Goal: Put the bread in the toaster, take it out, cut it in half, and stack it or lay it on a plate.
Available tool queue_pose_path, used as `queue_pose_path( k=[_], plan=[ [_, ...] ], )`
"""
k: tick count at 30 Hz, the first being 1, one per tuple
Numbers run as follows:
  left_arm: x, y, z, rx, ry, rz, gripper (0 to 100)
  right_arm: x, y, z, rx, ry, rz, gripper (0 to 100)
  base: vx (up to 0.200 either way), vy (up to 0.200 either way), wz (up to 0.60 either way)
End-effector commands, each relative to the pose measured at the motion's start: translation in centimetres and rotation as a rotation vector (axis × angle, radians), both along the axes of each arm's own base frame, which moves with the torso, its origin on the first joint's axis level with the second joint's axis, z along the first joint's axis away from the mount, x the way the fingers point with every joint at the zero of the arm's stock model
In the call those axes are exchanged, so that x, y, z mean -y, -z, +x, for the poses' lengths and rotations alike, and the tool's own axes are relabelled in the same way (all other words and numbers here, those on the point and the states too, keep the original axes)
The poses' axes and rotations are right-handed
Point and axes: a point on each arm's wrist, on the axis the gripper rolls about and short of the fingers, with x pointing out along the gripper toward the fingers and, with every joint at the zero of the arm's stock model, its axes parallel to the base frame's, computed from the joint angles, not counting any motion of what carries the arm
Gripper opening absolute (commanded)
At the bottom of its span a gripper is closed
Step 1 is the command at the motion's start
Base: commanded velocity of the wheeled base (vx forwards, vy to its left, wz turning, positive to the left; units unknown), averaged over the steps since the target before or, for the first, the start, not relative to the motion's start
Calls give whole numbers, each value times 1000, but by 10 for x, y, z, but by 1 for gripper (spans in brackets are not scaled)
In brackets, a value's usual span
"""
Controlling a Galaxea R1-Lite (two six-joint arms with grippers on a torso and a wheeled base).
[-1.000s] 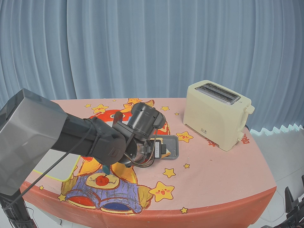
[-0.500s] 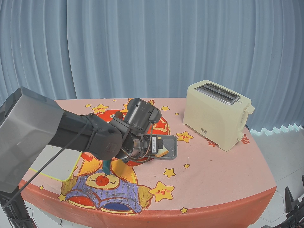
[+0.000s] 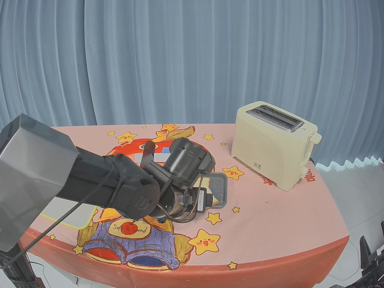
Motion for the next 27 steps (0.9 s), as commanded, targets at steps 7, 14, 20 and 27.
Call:
queue_pose_path(
  k=[7,14,20,27],
  plan=[
    [2,-11,-2,25,4,-17,100,0,5,0,-1,-1,0,100,0,0,0],
    [3,-25,4,62,-9,-47,100,0,5,0,-1,-1,0,100,0,0,0],
    [-7,-27,-10,40,4,-21,100,0,5,0,-1,-1,0,100,0,0,0],
    [-12,-22,-33,10,61,24,100,0,5,0,-1,-1,0,100,0,0,0]
  ],
)
